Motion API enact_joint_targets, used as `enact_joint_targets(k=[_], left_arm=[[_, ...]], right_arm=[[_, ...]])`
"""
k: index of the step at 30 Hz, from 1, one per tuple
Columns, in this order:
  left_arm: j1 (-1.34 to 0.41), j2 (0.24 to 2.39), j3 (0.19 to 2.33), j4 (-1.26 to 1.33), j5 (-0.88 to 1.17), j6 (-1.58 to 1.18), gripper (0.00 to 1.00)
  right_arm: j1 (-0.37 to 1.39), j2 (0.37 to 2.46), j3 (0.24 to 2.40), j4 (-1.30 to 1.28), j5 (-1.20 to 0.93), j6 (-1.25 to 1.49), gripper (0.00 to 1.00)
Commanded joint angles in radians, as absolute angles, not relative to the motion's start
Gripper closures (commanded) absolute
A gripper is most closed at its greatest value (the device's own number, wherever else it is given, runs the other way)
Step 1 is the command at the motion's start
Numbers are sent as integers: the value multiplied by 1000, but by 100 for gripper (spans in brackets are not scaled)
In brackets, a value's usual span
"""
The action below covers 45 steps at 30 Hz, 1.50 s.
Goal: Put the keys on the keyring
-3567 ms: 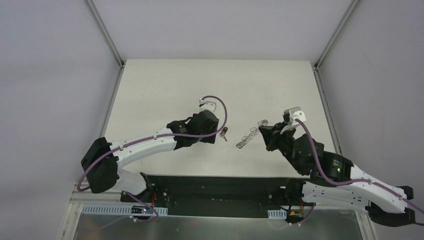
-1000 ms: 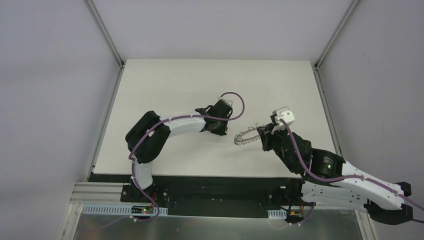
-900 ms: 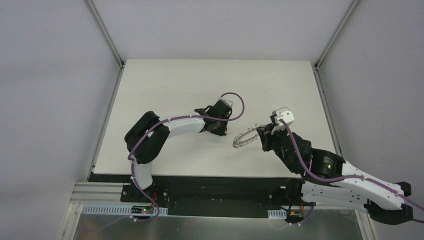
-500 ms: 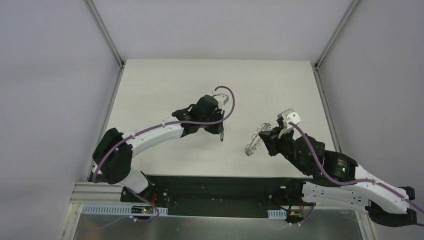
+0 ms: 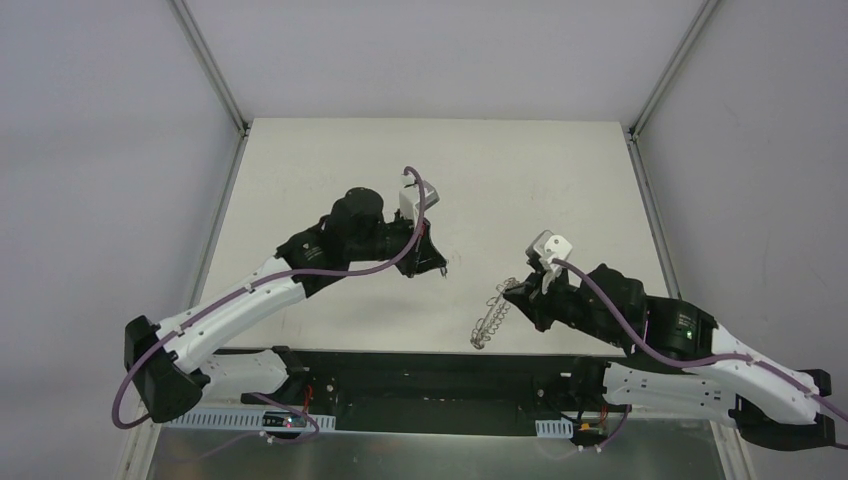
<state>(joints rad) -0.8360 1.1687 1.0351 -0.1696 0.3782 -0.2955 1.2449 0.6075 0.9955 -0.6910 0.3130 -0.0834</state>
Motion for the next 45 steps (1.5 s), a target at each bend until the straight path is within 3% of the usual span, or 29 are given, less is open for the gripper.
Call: enact_joint_targets(k=[1, 12, 20, 45], left_arm=[[-829, 1077, 1029, -150, 531, -284, 100], [-829, 918, 928, 36, 733, -301, 100], [-830, 889, 928, 61, 832, -330, 100], [-831, 916, 961, -56, 672, -323, 100]], right_arm=[[1242, 620, 1052, -663, 196, -144, 100], [1242, 706, 1096, -635, -37, -202, 100], [1242, 759, 1115, -600, -24, -279, 100], [1393, 824, 938, -107, 479, -396, 100]])
